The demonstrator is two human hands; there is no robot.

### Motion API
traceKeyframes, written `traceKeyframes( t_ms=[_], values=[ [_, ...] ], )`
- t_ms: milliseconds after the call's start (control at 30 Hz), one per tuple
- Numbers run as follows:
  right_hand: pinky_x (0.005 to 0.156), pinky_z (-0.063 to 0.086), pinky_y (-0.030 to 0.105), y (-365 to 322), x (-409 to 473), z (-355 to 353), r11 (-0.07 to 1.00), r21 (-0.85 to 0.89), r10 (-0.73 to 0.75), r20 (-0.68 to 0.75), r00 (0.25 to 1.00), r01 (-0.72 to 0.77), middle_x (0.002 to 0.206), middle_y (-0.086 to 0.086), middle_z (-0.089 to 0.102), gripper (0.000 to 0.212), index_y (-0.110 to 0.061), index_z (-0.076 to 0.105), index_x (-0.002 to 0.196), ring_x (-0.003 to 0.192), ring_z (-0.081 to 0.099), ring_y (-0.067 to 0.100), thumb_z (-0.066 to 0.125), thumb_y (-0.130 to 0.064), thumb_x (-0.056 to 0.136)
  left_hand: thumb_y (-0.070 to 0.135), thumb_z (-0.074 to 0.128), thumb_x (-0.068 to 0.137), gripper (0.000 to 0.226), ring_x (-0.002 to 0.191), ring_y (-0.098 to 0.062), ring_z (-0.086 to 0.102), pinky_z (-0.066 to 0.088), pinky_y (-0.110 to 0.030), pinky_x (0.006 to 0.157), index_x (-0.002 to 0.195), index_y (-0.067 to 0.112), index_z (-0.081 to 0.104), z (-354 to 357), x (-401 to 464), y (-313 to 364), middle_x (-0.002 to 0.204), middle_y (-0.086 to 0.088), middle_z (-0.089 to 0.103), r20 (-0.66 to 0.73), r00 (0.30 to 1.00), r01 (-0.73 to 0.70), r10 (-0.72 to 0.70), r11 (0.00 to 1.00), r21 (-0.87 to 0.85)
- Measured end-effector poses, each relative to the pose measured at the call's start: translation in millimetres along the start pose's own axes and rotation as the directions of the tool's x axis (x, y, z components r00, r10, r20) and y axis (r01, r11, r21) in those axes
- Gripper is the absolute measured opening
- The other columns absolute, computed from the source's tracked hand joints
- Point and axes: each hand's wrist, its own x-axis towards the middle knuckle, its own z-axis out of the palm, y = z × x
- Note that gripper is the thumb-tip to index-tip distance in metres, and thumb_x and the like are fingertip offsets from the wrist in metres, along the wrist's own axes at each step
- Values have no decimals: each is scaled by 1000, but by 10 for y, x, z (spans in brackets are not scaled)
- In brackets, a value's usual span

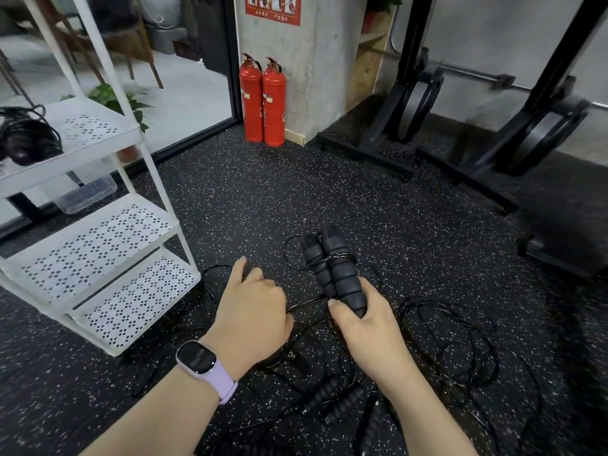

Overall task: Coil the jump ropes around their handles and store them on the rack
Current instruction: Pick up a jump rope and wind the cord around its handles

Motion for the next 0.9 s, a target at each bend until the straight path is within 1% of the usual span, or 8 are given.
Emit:
traceKeyframes(
  t_ms=[100, 200, 300, 367, 533, 667, 767, 900],
  values=[
    [60, 43, 12, 22, -5, -19, 999, 32, 3, 6, 1000, -3, 80, -12, 67, 12, -37, 65, 100, 65, 57, -1, 67, -25, 95, 53, 48, 95, 36, 120, -20, 52, 10, -51, 124, 106, 27, 71, 39, -11, -23, 112, 5, 66, 62, 998, -15, 16, 1000, -18],
    [64, 45, 29, 28, 20, -114, 978, 197, 64, 30, 997, -69, 69, -12, 63, 18, -42, 68, 92, 61, 53, 8, 67, -24, 96, 34, 52, 97, 8, 97, -17, 59, 36, -40, 111, 89, 32, 55, 108, -12, -145, 101, 7, 64, 85, 995, -50, 61, 992, -119],
    [63, 41, 35, 30, 42, -200, 972, 225, 66, 25, 997, -70, 67, -8, 60, 22, -40, 67, 83, 59, 49, 12, 67, -23, 96, 40, 47, 105, 36, 62, -7, 48, 45, -33, 93, 71, 28, 43, 184, 22, -289, 69, 13, 55, 116, 993, -16, 36, 985, -169],
    [64, 41, 36, 37, 45, -229, 983, 174, 59, 11, 998, -60, 66, -9, 59, 19, -41, 67, 86, 59, 48, 12, 67, -25, 96, 45, 45, 107, 43, 53, 0, 46, 45, -33, 89, 67, 27, 46, 221, 34, -353, 59, 13, 52, 178, 984, 37, 4, 973, -226],
    [67, 45, 34, 72, 66, -302, 990, 128, 59, -46, 997, -53, 66, -12, 61, 18, -42, 67, 91, 65, 53, 12, 67, -25, 97, 30, 54, 105, 26, 88, -15, 72, 56, -35, 88, 83, 22, 66, 314, 34, -524, 91, 4, 74, 325, 925, 289, -200, 923, -255],
    [67, 42, 39, 101, 86, -368, 984, 172, 70, -80, 994, -56, 65, -9, 58, 20, -40, 68, 87, 64, 49, 16, 67, -22, 97, 36, 55, 105, 31, 89, -18, 72, 61, -35, 84, 81, 15, 58, 375, -4, -713, 86, 0, 69, 413, 837, 443, -359, 888, -126],
    [70, 47, 41, 127, 107, -416, 986, 163, 68, -138, 988, -45, 71, -8, 63, 22, -42, 68, 86, 69, 54, 18, 68, -22, 96, 31, 54, 106, 23, 93, -17, 70, 57, -30, 84, 102, 12, 65, 438, -10, -850, 98, -1, 71, 464, 754, 534, -465, 845, -22],
    [67, 42, 38, 182, 141, -521, 981, 188, 84, -214, 973, -43, 73, -3, 61, 21, -41, 66, 83, 68, 51, 19, 68, -24, 96, 32, 51, 107, 31, 91, -12, 66, 55, -23, 76, 126, 9, 62, 483, -57, -1054, 107, 0, 69, 514, 676, 556, -528, 823, 116]
  ],
)
